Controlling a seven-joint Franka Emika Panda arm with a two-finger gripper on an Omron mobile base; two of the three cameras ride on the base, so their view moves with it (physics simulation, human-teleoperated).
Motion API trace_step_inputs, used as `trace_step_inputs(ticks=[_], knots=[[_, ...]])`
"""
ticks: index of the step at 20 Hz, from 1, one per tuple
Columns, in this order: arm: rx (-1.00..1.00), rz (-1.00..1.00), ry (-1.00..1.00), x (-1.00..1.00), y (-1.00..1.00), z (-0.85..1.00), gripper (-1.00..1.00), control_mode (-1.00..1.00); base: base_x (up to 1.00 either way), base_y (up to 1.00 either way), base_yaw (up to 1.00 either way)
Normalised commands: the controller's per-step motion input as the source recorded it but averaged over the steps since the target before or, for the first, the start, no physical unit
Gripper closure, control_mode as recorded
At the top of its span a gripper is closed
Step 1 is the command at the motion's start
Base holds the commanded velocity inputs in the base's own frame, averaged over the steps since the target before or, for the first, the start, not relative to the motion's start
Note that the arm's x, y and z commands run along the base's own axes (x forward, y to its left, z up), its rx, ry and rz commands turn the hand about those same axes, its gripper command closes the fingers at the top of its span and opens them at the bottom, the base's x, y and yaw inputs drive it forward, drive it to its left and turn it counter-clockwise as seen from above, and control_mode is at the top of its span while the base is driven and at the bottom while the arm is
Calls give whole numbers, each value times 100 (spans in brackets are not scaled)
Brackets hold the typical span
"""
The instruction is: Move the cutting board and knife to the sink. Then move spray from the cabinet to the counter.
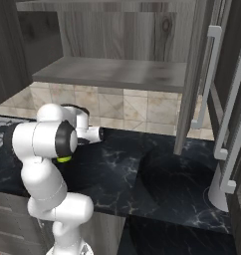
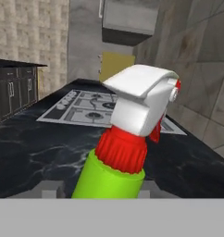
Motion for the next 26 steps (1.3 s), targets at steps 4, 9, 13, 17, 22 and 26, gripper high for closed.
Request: trace_step_inputs(ticks=[4,9,13,17,22,26], knots=[[0,3,0,-19,-7,-14,-100,-100,0,0,0],[0,3,-2,-18,-16,-5,-100,-100,0,0,0],[0,1,-5,-16,-12,0,-100,-100,0,0,0],[0,0,-3,0,-13,21,-100,-100,0,0,0],[0,0,0,0,-25,32,-100,-100,0,0,0],[0,0,0,-2,-31,35,-100,-100,0,0,0]])
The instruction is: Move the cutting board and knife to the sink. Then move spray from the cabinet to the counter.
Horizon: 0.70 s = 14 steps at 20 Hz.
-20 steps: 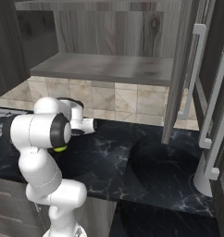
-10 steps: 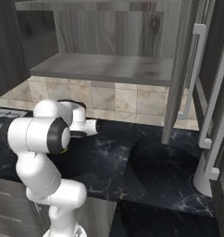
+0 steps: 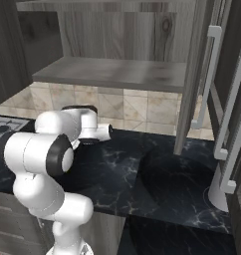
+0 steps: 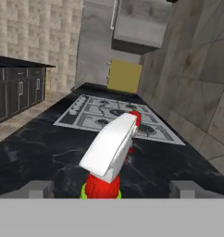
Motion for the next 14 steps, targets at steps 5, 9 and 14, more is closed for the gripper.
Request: trace_step_inputs(ticks=[5,9,14], knots=[[-2,0,0,-6,-40,51,-100,-100,0,0,0],[-5,0,0,-44,-41,45,-100,-100,0,0,0],[-5,-3,-1,-96,-20,55,-100,-100,0,0,0]])
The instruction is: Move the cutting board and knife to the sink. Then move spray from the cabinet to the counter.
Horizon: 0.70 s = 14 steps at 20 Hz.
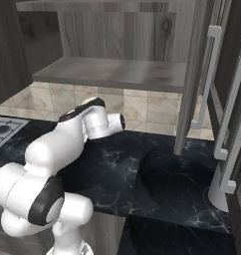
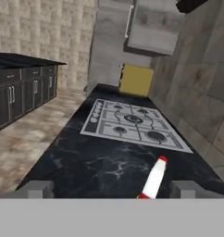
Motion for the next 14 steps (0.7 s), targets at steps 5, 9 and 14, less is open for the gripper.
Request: trace_step_inputs(ticks=[5,9,14], knots=[[-6,-5,-1,-100,-2,61,-100,-100,0,0,0],[-11,-8,0,-100,0,67,-100,-100,0,0,0],[-20,-10,-4,-100,2,52,-100,-100,0,0,0]])
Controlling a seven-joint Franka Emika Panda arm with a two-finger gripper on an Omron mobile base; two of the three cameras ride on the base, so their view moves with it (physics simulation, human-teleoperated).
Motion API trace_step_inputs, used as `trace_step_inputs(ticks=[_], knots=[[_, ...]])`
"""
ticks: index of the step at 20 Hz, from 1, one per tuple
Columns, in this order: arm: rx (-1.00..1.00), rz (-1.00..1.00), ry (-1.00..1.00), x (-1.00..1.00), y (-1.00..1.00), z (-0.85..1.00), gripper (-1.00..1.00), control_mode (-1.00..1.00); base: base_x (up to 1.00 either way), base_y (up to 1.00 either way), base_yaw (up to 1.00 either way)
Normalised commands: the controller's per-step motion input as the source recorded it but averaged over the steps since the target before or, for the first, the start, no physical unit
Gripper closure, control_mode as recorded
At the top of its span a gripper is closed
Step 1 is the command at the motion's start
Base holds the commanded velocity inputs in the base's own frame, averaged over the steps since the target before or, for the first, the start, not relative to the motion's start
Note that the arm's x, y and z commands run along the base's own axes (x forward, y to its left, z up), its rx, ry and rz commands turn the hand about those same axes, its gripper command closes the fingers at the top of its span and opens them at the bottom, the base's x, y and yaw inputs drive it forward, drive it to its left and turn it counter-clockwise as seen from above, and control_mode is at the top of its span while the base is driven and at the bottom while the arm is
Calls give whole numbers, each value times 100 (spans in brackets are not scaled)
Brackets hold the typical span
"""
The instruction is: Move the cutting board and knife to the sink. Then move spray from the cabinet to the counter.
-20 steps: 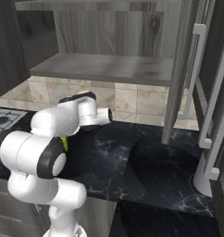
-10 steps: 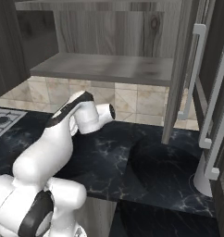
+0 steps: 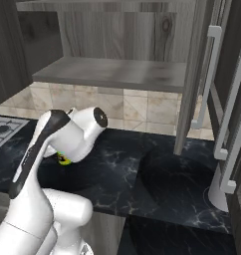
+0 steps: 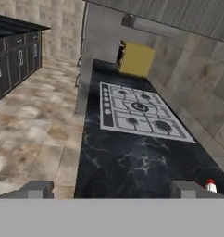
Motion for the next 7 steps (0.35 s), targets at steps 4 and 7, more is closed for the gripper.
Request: trace_step_inputs(ticks=[4,7], knots=[[-25,-9,-6,-87,8,44,-100,-100,0,0,0],[-27,-7,-3,-50,6,44,-100,-100,0,0,0]])
